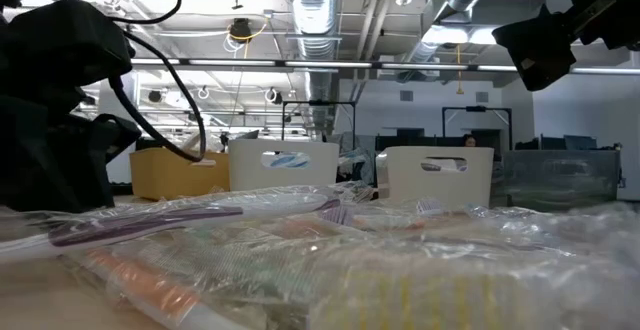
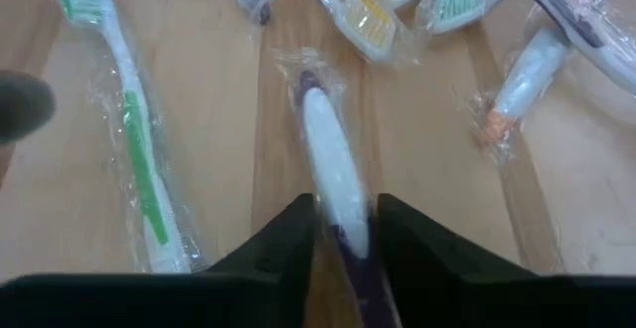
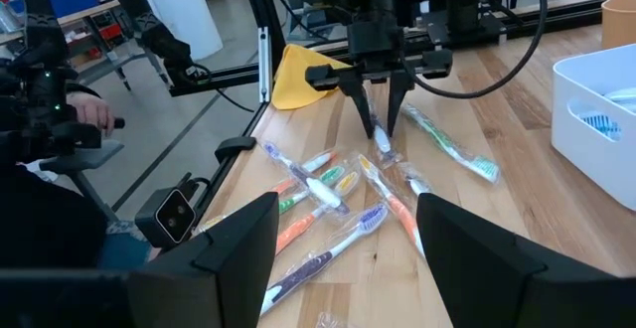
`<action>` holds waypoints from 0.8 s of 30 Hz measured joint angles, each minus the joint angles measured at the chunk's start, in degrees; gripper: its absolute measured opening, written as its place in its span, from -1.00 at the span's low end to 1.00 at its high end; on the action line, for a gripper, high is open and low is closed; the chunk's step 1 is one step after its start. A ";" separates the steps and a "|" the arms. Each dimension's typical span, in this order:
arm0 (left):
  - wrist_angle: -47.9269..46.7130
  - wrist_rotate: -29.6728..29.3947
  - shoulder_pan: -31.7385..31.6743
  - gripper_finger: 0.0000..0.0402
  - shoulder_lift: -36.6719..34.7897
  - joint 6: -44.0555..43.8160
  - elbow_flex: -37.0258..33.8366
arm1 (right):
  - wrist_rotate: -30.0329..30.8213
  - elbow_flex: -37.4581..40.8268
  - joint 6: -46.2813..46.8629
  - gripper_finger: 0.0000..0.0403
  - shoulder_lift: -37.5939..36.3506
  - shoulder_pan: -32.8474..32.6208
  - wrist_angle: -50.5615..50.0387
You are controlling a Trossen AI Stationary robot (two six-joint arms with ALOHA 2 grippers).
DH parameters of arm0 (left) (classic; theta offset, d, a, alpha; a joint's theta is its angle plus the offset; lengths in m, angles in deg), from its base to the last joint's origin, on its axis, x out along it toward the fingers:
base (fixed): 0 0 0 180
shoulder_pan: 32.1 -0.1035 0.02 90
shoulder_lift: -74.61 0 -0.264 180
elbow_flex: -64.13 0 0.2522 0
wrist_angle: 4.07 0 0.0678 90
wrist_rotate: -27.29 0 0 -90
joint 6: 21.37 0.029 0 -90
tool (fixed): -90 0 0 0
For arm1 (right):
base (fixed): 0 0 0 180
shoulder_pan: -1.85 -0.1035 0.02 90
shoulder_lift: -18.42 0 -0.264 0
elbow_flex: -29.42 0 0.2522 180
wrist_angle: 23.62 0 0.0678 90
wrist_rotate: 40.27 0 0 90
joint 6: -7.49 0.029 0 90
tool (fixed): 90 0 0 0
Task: Pick & Place Toothbrushes
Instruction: Put the purple toothbrush into the right white bin
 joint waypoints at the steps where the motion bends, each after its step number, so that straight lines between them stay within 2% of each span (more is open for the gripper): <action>1: 0.00 -0.19 -0.02 -0.53 -0.02 0.35 0.00 | 0.00 0.00 0.00 0.16 0.00 0.00 0.00; 5: 0.06 -0.29 -0.02 -0.82 -0.02 1.17 -0.07 | 0.00 0.00 0.00 0.16 0.00 -0.09 -0.02; 18: -0.58 -0.54 -0.01 -0.82 -0.38 2.25 1.97 | 0.00 0.00 -1.09 0.16 0.00 -0.09 -0.26; 21: -3.45 0.33 0.13 -0.82 -3.37 3.16 2.54 | 0.00 0.00 -1.81 0.16 0.00 -0.15 -0.68; 24: -6.43 -1.30 0.43 -0.82 -8.71 2.86 3.19 | 0.00 0.01 -2.01 0.16 0.00 -0.45 -0.68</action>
